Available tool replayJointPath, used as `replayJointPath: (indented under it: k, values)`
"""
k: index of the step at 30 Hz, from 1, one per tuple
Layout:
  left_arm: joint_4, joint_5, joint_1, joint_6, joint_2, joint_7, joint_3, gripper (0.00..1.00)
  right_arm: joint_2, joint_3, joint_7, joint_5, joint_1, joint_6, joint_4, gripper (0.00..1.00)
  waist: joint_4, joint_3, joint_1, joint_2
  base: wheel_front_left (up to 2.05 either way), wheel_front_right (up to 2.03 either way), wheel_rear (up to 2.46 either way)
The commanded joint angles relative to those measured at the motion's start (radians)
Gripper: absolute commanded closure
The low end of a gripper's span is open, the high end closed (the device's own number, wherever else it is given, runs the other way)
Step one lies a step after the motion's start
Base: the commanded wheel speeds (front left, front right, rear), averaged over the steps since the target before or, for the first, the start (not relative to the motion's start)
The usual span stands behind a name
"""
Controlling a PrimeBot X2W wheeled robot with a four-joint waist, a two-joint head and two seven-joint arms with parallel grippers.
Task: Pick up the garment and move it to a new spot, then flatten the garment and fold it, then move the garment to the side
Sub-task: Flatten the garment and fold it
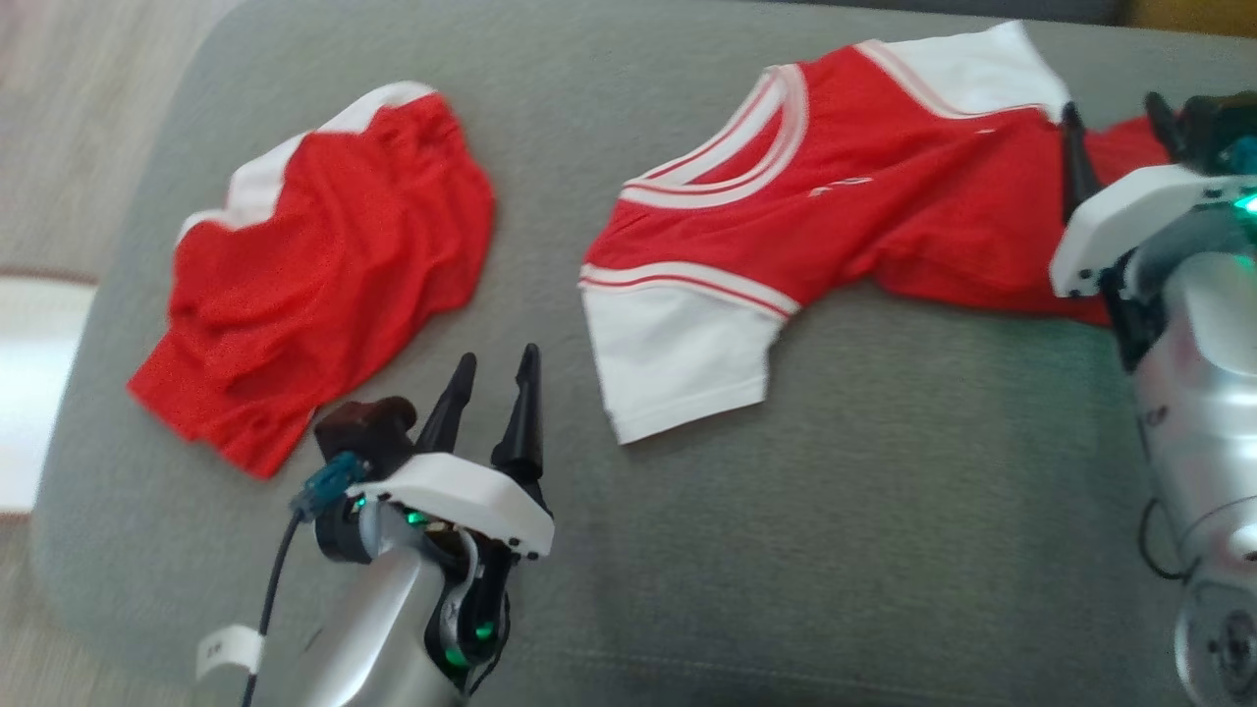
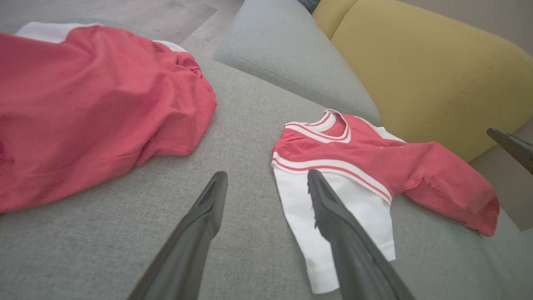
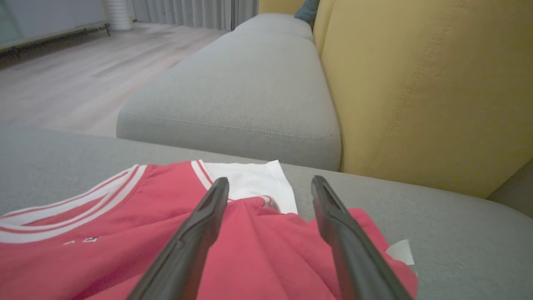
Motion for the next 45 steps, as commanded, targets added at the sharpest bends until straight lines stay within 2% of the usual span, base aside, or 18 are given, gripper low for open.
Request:
replayJointPath:
  k: [1, 6, 7, 13, 20, 25, 30, 33, 39, 45]
  values:
    - [-0.040, 0.011, -0.008, 0.000, 0.008, -0.012, 0.043, 0.00, 0.022, 0.019, -0.032, 0.018, -0.013, -0.001, -0.027, 0.00, -0.051, -0.040, 0.0000, 0.0000, 0.00, 0.00, 0.00]
    - [-0.057, 0.016, 0.019, -0.002, 0.008, -0.012, 0.064, 0.00, 0.062, 0.048, -0.091, 0.108, 0.040, -0.001, -0.089, 0.00, -0.118, -0.082, 0.0000, 0.0000, 0.00, 0.00, 0.00]
    - [-0.062, 0.019, 0.030, -0.002, 0.008, -0.012, 0.072, 0.00, 0.073, 0.055, -0.100, 0.156, 0.080, -0.001, -0.147, 0.00, -0.139, -0.097, 0.0000, 0.0000, 0.00, 0.00, 0.00]
    - [-0.093, 0.018, 0.068, 0.003, 0.008, -0.012, 0.096, 0.00, 0.094, 0.064, -0.105, 0.282, 0.301, -0.001, -0.439, 0.00, -0.182, -0.126, 0.0000, 0.0000, 0.00, 0.00, 0.00]
    - [-0.115, 0.028, 0.104, 0.000, 0.008, -0.012, 0.108, 0.00, 0.138, 0.038, -0.087, 0.305, 0.611, -0.001, -0.786, 0.00, -0.211, -0.131, 0.0000, 0.0000, 0.00, 0.00, 0.00]
    - [-0.118, 0.037, 0.113, -0.006, 0.008, -0.012, 0.114, 0.00, 0.158, 0.047, -0.026, 0.300, 0.714, -0.001, -0.940, 0.00, -0.234, -0.127, 0.0000, 0.0000, 0.00, 0.00, 0.00]
    - [-0.102, 0.034, 0.099, -0.014, 0.008, -0.011, 0.098, 0.00, 0.163, 0.062, 0.020, 0.294, 0.741, -0.001, -1.029, 0.00, -0.258, -0.109, 0.0000, 0.0000, 0.00, 0.00, 0.00]
    - [-0.054, 0.034, 0.083, -0.014, 0.008, 0.030, 0.064, 0.00, 0.163, 0.060, 0.035, 0.296, 0.751, -0.001, -1.056, 0.00, -0.271, -0.097, 0.0000, 0.0000, 0.00, 0.00, 0.00]
    - [0.043, 0.051, 0.036, 0.055, 0.016, 0.066, 0.064, 0.00, 0.164, 0.067, 0.044, 0.313, 0.760, -0.001, -1.080, 0.00, -0.302, -0.078, 0.0000, 0.0000, 0.00, 0.00, 0.00]
    - [0.111, 0.075, 0.007, 0.095, 0.038, 0.076, 0.068, 0.00, 0.164, 0.068, 0.046, 0.319, 0.760, -0.001, -1.085, 0.00, -0.320, -0.069, 0.0000, 0.0000, 0.00, 0.00, 0.00]
